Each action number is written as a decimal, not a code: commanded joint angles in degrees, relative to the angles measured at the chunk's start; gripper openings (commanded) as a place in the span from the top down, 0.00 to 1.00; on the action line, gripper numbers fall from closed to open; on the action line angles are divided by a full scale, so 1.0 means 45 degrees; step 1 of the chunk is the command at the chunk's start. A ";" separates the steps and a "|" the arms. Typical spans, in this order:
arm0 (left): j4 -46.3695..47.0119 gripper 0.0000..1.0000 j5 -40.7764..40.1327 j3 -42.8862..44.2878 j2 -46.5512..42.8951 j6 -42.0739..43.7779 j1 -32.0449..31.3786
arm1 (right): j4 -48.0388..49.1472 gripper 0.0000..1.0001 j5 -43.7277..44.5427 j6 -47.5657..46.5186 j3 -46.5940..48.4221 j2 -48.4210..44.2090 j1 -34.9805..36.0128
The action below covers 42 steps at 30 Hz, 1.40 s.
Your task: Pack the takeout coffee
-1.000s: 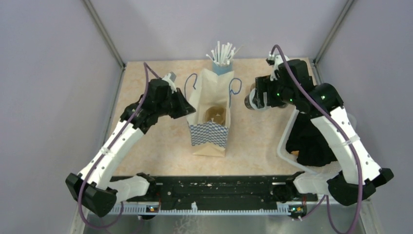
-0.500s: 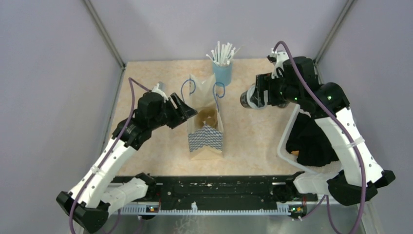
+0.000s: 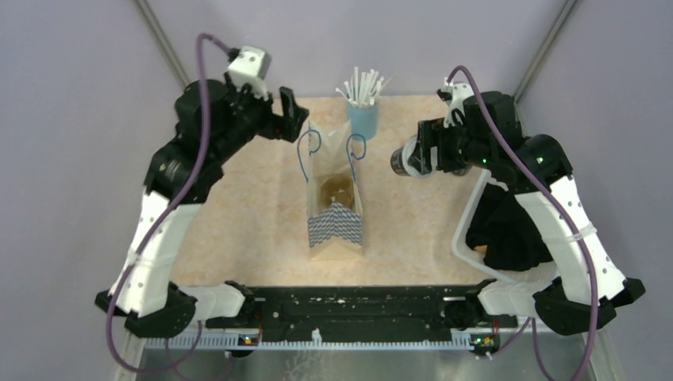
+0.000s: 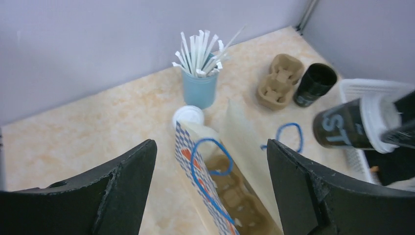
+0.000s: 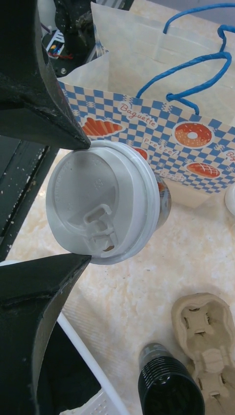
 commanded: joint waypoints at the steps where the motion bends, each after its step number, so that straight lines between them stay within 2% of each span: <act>1: 0.0684 0.11 0.0927 0.0850 0.2748 0.3412 0.0289 | 0.0485 0.28 0.0175 -0.0085 -0.0429 -0.0171 0.0108; 3: 0.1248 0.13 0.2449 0.1216 0.3671 0.3950 0.0540 | 0.0529 0.28 0.0231 -0.0102 -0.0700 -0.0221 0.0097; 6: 0.1069 0.18 0.3401 0.2258 0.5270 0.4697 0.0713 | 0.0592 0.28 0.0098 -0.0184 -0.0839 -0.0212 0.0080; 12: 0.0695 0.23 0.3920 0.2840 0.7073 0.5783 0.0903 | 0.0945 0.28 -0.0085 -0.0533 -0.1131 -0.0343 0.0100; 17: -0.0118 0.29 0.4592 0.2620 0.7561 0.6756 0.0996 | 0.0700 0.28 0.0081 -0.0520 -0.0739 -0.0336 0.0100; 26: -0.0339 0.40 0.6490 0.1601 0.7136 0.6294 0.1255 | 0.0084 0.28 0.0006 -0.0100 -0.0244 -0.0422 0.0098; 31: -0.0707 0.46 0.6285 0.1355 0.7175 0.6408 0.1214 | -0.0059 0.28 0.0059 -0.0113 -0.0063 -0.0468 0.0096; 38: -0.0500 0.67 0.4906 0.0974 0.6729 0.6022 0.1062 | -0.0114 0.28 -0.0081 0.0164 0.0770 -0.0306 0.0100; 42: -0.0627 0.82 0.3738 0.0380 0.6329 0.5470 0.0903 | -0.0275 0.28 -0.0674 0.0091 0.1486 0.0010 0.0105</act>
